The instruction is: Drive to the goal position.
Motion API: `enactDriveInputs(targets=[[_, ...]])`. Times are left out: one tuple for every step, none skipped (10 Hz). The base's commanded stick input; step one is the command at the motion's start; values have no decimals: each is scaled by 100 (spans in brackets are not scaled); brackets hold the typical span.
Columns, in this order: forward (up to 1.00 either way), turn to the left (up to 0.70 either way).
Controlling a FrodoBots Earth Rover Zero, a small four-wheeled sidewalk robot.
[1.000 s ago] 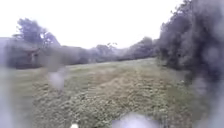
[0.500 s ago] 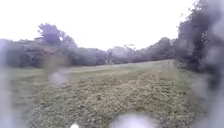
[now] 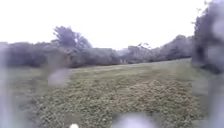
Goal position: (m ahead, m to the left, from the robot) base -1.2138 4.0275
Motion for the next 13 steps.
enactDriveInputs(targets=[[0,4],[0,4],[0,4],[0,4],[0,4],[0,4],[0,4],[0,4],[0,4],[0,4],[0,4],[0,4],[0,11]])
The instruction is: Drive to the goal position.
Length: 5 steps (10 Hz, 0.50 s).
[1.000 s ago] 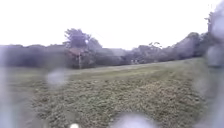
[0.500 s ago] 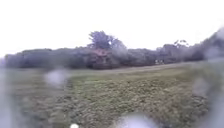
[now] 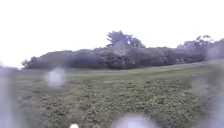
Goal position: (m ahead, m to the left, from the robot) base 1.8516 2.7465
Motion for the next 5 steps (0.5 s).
enactDriveInputs(targets=[[23,20],[76,32],[85,34],[85,34],[85,34]])
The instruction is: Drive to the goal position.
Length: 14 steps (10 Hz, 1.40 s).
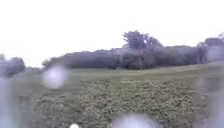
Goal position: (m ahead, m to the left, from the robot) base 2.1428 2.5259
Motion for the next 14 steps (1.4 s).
enactDriveInputs(targets=[[85,34],[85,34],[85,23],[85,12],[85,1],[85,0],[85,0],[85,0],[85,0],[85,0],[85,0],[85,12],[85,26],[85,32]])
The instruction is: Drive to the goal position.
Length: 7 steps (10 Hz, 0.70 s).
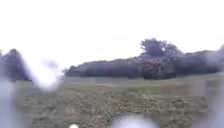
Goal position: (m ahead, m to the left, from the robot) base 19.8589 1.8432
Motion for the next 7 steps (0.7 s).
enactDriveInputs(targets=[[85,34],[85,34],[85,34],[85,34],[85,34],[85,34],[49,56]])
